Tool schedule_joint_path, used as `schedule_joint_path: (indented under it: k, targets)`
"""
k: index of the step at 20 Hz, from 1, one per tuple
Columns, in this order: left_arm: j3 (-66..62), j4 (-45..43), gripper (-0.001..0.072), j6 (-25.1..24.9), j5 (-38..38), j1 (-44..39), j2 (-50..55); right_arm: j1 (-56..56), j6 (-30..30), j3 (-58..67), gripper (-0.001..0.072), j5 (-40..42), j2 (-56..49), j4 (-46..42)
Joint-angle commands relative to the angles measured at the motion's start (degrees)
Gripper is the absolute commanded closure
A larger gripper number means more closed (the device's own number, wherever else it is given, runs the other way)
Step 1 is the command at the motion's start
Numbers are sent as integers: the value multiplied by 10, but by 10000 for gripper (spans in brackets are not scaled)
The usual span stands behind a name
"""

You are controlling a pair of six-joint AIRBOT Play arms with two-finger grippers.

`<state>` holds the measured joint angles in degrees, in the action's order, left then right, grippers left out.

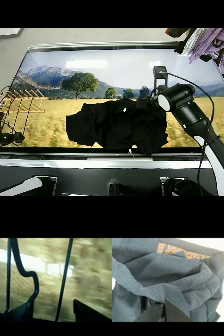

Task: Fold the clothes and pants, and hang the long-sleeved shirts on hangers.

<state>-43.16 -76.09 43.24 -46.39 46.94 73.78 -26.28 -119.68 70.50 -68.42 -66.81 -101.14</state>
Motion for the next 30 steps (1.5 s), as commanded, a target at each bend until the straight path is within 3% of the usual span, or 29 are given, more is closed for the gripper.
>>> schedule_joint_path:
  k: [1,5,6,7,15,18,24,28,30]
  targets:
    - [0,1,512,0,0,0,7,0,-3,0,673,-1,0,0]
    - [0,1,527,0,0,-2,16,0,-12,0,673,-2,0,0]
    - [0,1,570,0,0,-3,16,0,-12,0,673,-2,0,0]
    - [-1,2,686,0,0,-4,16,0,-12,0,673,-2,0,0]
    - [-58,89,687,1,-1,-6,-21,0,-12,0,673,-2,0,0]
    - [-96,92,688,25,-1,-30,-50,0,-12,0,673,-2,0,0]
    - [-189,93,689,104,-12,-143,-90,0,-12,0,673,-11,0,0]
    - [-207,93,691,108,-18,-255,-159,0,-10,0,673,-11,0,-1]
    - [-203,100,691,108,-57,-311,-200,0,-9,0,673,-11,0,-1]
